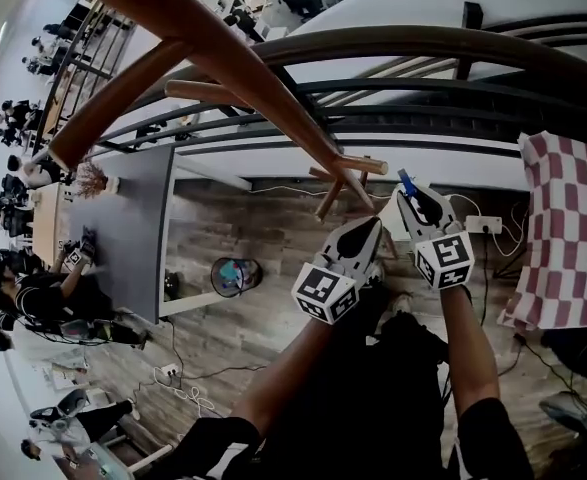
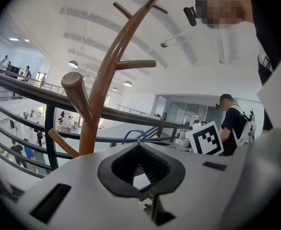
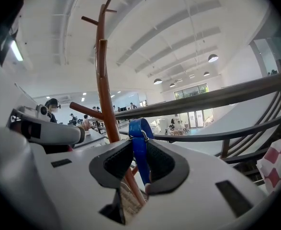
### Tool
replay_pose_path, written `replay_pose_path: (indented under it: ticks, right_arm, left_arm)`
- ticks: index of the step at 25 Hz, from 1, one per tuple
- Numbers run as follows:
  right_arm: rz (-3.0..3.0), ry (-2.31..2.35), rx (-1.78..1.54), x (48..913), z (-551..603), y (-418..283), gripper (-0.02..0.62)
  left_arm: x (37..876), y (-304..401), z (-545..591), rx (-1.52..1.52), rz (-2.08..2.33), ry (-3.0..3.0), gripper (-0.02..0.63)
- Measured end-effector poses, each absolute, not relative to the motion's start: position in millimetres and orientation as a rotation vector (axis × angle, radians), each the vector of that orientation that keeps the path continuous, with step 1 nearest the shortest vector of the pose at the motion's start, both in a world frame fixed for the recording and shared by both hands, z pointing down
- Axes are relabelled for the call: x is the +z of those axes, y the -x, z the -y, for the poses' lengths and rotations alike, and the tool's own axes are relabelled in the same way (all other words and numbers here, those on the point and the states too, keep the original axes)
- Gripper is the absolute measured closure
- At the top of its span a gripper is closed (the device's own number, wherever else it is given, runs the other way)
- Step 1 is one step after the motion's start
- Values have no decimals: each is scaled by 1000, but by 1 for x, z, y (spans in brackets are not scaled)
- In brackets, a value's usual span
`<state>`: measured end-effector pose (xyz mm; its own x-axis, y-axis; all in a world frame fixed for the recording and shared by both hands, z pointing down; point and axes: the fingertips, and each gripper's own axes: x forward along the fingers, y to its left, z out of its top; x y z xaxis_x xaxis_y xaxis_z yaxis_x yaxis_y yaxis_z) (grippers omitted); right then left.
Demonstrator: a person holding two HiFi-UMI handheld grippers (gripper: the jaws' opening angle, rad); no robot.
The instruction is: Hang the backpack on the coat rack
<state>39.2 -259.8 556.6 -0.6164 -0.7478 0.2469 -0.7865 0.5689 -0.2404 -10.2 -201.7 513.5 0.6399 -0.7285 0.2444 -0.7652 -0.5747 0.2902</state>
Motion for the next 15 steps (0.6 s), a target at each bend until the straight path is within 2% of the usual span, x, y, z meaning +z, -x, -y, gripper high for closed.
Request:
replay_pose_path:
  ticks: [15]
  right_arm:
    - [2644, -1261, 533, 590, 292, -10, 500]
  left_arm:
    - [519, 16, 205, 140, 1207, -2458, 598]
